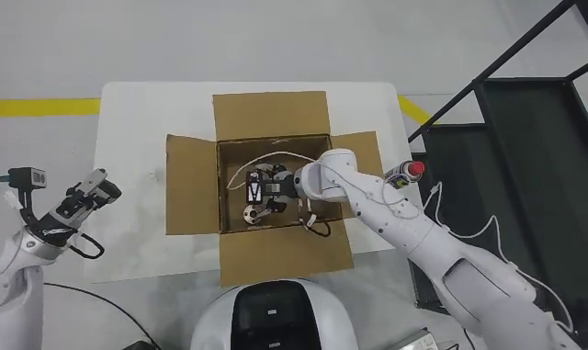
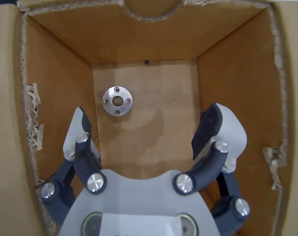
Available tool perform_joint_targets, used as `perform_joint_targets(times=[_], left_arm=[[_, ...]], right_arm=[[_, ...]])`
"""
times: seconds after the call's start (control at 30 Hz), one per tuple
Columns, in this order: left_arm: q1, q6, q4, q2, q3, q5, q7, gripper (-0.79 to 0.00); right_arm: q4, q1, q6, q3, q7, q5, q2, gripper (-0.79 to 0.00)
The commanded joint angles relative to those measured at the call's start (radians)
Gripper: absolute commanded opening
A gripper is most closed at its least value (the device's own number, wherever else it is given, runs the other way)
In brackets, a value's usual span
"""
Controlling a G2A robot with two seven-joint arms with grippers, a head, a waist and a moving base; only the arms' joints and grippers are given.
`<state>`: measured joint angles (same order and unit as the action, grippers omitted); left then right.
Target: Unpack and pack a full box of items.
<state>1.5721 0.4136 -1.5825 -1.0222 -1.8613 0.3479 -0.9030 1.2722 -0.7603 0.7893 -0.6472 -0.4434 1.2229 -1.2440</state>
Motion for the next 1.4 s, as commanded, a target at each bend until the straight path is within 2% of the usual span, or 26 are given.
perform_joint_targets(times=[0.0, 0.3, 0.37, 0.5, 0.53, 0.87, 1.07, 1.37], left_arm=[[0.0, 0.0, 0.0, 0.0, 0.0, 0.0, 0.0, 0.0], [0.0, 0.0, 0.0, 0.0, 0.0, 0.0, 0.0, 0.0], [0.0, 0.0, 0.0, 0.0, 0.0, 0.0, 0.0, 0.0], [0.0, 0.0, 0.0, 0.0, 0.0, 0.0, 0.0, 0.0], [0.0, 0.0, 0.0, 0.0, 0.0, 0.0, 0.0, 0.0], [0.0, 0.0, 0.0, 0.0, 0.0, 0.0, 0.0, 0.0], [0.0, 0.0, 0.0, 0.0, 0.0, 0.0, 0.0, 0.0], [0.0, 0.0, 0.0, 0.0, 0.0, 0.0, 0.0, 0.0]], right_arm=[[-0.05, 0.021, 0.005, 0.019, 0.017, -0.002, -0.013, 0.0], [-0.218, 0.12, 0.136, 0.14, 0.166, 0.089, -0.081, 0.0], [-0.255, 0.134, 0.151, 0.158, 0.244, 0.126, -0.093, 0.0], [-0.327, 0.145, 0.151, 0.164, 0.498, 0.201, -0.101, 0.0], [-0.333, 0.146, 0.15, 0.165, 0.517, 0.21, -0.101, 0.0], [-0.333, 0.146, 0.15, 0.165, 0.517, 0.21, -0.101, 0.0], [-0.257, 0.151, 0.192, 0.145, 0.474, 0.183, -0.1, 0.0], [-0.205, 0.18, 0.216, 0.097, 0.454, 0.269, -0.075, 0.0]])
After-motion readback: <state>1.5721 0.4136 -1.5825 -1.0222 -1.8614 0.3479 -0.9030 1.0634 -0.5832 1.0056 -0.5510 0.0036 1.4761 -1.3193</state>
